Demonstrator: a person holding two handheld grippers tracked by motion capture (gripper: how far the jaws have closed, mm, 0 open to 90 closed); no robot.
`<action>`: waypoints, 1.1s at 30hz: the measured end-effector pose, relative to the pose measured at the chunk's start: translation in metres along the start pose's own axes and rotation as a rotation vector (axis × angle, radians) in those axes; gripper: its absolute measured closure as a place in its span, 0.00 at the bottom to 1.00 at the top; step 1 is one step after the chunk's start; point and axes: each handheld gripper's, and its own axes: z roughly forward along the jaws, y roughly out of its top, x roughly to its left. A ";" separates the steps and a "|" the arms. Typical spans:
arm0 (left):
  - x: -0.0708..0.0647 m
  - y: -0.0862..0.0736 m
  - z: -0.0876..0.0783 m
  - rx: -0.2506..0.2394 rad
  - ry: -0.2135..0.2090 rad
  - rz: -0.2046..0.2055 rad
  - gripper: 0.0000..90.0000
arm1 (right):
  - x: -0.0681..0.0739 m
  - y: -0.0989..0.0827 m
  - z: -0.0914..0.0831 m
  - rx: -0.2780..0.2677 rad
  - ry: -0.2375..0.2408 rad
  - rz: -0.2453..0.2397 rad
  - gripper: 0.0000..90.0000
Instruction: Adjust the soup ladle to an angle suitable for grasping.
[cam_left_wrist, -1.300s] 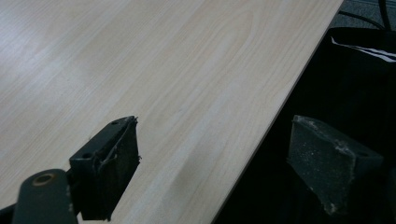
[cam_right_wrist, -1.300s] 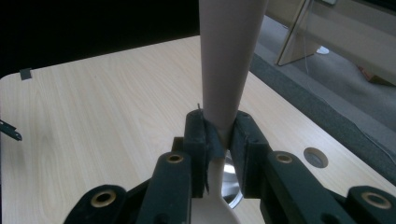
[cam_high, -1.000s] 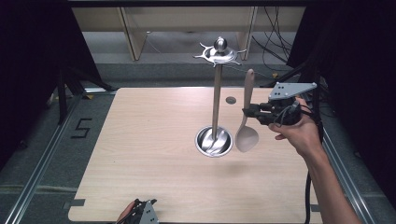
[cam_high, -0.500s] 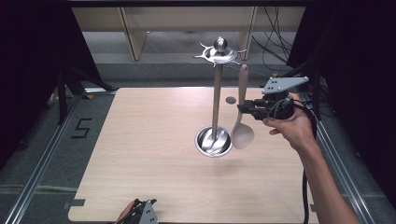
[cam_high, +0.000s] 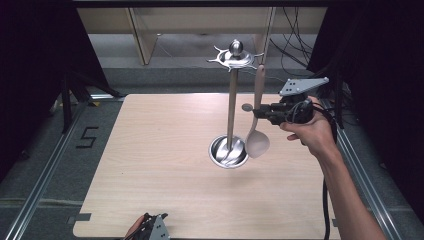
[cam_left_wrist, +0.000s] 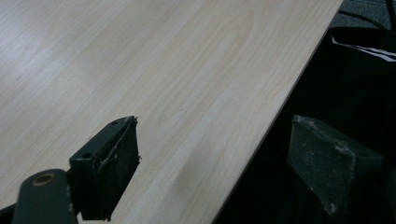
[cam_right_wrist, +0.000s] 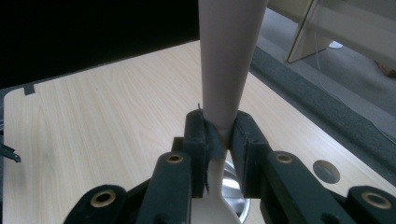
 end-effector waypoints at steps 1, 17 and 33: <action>0.000 0.000 0.000 -0.001 -0.001 -0.001 0.17 | 0.000 0.000 0.001 -0.001 -0.001 0.005 0.86; 0.000 0.000 0.000 -0.009 -0.002 0.000 0.17 | -0.003 0.004 0.008 0.022 0.012 0.005 0.86; -0.001 0.000 0.000 -0.010 -0.006 -0.003 0.17 | -0.004 0.002 0.014 0.015 0.023 0.011 0.86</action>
